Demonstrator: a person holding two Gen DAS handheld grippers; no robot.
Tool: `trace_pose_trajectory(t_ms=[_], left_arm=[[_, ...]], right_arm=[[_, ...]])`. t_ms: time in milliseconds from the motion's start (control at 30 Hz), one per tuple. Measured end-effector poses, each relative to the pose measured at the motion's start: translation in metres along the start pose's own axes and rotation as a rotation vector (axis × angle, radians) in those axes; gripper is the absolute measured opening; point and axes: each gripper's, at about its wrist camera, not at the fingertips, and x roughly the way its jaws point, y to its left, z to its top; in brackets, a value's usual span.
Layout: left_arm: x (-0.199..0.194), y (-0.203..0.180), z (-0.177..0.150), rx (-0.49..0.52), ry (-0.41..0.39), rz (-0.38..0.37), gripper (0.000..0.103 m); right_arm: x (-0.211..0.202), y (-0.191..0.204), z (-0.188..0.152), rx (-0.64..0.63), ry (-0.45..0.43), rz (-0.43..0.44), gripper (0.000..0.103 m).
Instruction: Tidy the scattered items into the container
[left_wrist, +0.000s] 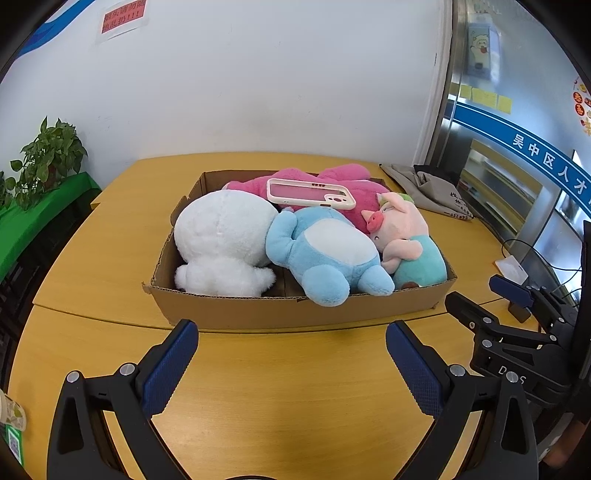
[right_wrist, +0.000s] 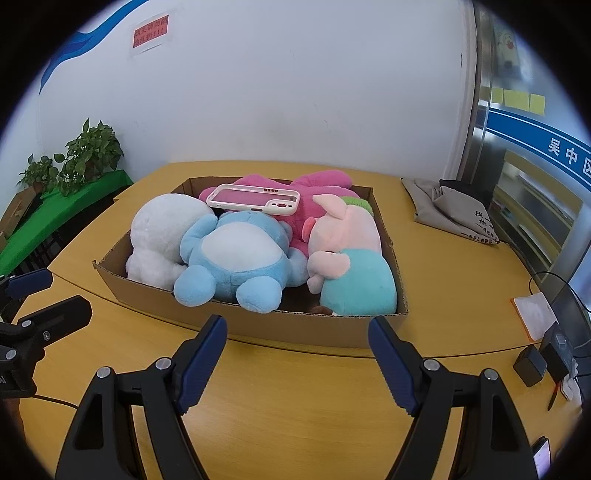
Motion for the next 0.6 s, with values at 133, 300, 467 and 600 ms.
trace_pose_trajectory(t_ms=[133, 300, 467, 600], left_arm=[[0.0034, 0.0000, -0.0003, 0.000, 0.007, 0.002, 0.103], [0.0048, -0.0008, -0.0001, 0.006, 0.009, 0.006, 0.103], [0.0051, 0.0004, -0.0004, 0.000, 0.004, 0.025, 0.103], [0.0049, 0.0028, -0.0006, -0.010, 0.002, 0.036, 0.103]], right_arm=[[0.0007, -0.0008, -0.0004, 0.003, 0.000, 0.002, 0.079], [0.0017, -0.0024, -0.0008, 0.008, 0.002, 0.004, 0.079], [0.0019, -0.0041, -0.0014, 0.012, 0.002, 0.007, 0.079], [0.0020, -0.0046, -0.0020, 0.014, -0.001, 0.011, 0.079]])
